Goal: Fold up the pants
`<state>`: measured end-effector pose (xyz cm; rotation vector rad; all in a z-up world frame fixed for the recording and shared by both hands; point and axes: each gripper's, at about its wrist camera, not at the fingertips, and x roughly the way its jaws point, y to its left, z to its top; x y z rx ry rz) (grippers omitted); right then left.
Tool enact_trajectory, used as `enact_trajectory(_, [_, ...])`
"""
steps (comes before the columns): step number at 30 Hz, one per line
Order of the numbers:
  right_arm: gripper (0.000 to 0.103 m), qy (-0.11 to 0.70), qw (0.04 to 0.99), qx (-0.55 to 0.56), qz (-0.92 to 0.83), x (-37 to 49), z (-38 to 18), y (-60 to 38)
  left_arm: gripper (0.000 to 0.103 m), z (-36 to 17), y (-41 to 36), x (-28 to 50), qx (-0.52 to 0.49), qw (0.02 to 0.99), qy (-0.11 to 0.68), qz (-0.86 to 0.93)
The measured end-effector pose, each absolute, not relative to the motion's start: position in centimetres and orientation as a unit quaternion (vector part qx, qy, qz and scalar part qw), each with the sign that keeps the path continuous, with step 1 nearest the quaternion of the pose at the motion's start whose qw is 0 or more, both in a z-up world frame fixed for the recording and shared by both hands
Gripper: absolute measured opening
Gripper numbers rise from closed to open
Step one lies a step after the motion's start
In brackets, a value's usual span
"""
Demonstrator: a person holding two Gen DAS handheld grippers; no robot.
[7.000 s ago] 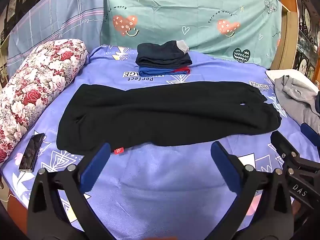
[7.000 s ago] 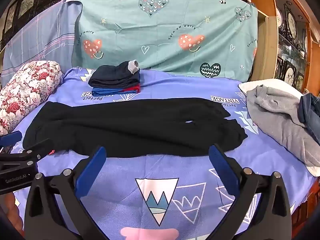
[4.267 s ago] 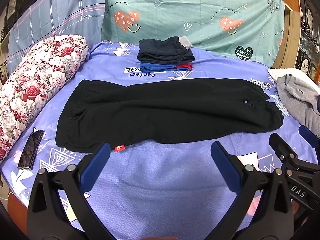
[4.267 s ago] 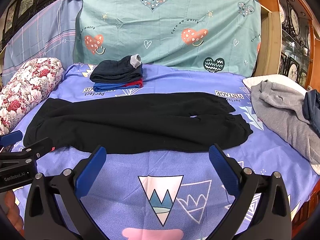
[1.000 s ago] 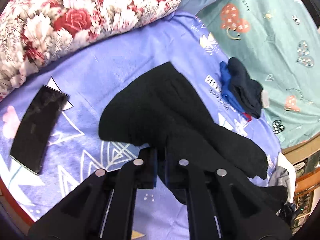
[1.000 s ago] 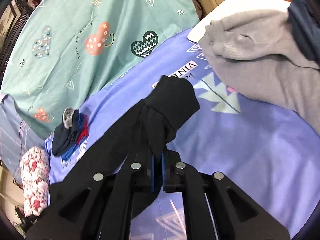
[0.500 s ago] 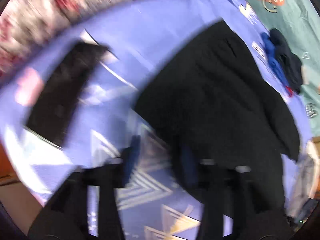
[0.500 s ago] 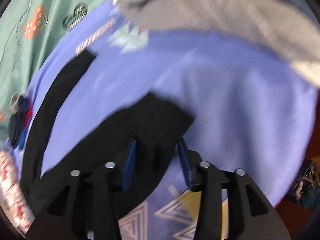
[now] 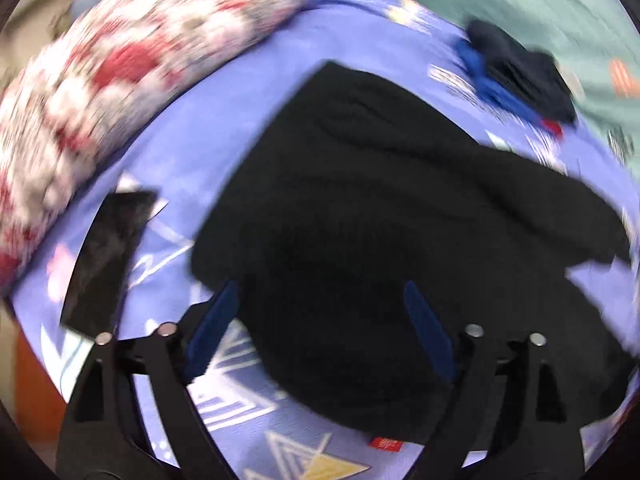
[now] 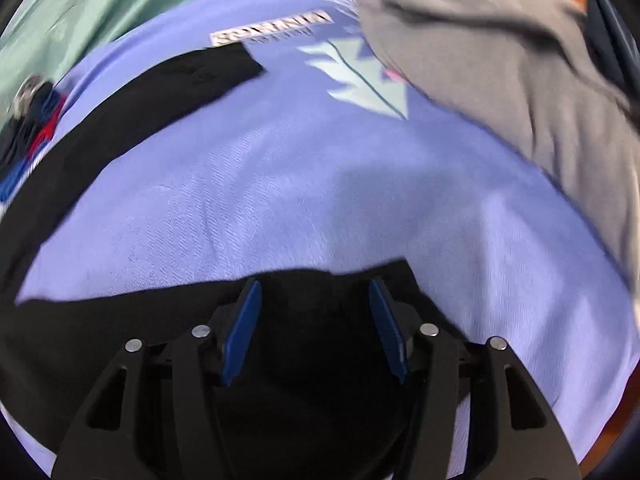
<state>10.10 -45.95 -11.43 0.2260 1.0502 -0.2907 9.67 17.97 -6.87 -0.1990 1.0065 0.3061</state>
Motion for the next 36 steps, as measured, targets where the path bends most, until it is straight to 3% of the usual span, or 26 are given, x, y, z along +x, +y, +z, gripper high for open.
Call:
enact_trajectory(3, [0.008, 0.476, 0.86, 0.124, -0.139, 9.5, -10.6, -46.4, 0.089, -8.2, 15.1, 10.7, -0.036, 0.863, 0.489, 0.124])
enact_trajectory(6, [0.008, 0.427, 0.883, 0.13, -0.147, 8.7, -8.4, -46.6, 0.089, -9.4, 15.1, 11.5, -0.027, 0.851, 0.507, 0.132])
enact_trajectory(9, [0.006, 0.462, 0.859, 0.137, -0.174, 9.5, -10.3, -47.3, 0.089, -10.6, 16.0, 11.7, -0.042, 0.836, 0.528, 0.143])
enact_trajectory(11, [0.013, 0.478, 0.848, 0.112, -0.201, 10.3, -12.0, -47.4, 0.089, -11.2, 16.3, 11.6, -0.047, 0.83, 0.537, 0.142])
enact_trajectory(12, [0.028, 0.476, 0.848, 0.098, -0.211, 10.4, -11.6, -47.2, 0.089, -11.1, 16.3, 11.4, -0.047, 0.831, 0.536, 0.14])
enact_trajectory(14, [0.043, 0.468, 0.848, 0.086, -0.232, 10.3, -10.4, -46.9, 0.089, -10.7, 16.3, 11.2, -0.041, 0.832, 0.535, 0.138])
enact_trajectory(18, [0.044, 0.432, 0.88, 0.115, -0.16, 10.9, -8.1, -45.3, 0.09, -8.4, 16.1, 11.9, -0.02, 0.85, 0.508, 0.14])
enact_trajectory(22, [0.046, 0.472, 0.868, 0.141, -0.06, 12.8, -9.7, -42.2, 0.093, -7.4, 16.1, 13.5, -0.005, 0.859, 0.49, 0.149])
enact_trajectory(25, [0.047, 0.513, 0.846, 0.129, -0.067, 13.7, -12.2, -41.3, 0.093, -8.7, 16.3, 14.8, 0.015, 0.85, 0.503, 0.154])
enact_trajectory(28, [0.048, 0.516, 0.845, 0.115, -0.074, 14.2, -11.3, -41.0, 0.095, -10.9, 16.6, 15.7, 0.028, 0.834, 0.532, 0.14])
enact_trajectory(32, [0.049, 0.485, 0.865, 0.108, -0.075, 16.6, -9.6, -40.8, 0.095, -9.4, 17.8, 16.0, 0.007, 0.846, 0.518, 0.125])
enact_trajectory(36, [0.062, 0.454, 0.884, 0.101, -0.058, 18.6, -7.7, -39.4, 0.095, -5.1, 19.0, 17.9, 0.065, 0.869, 0.468, 0.144])
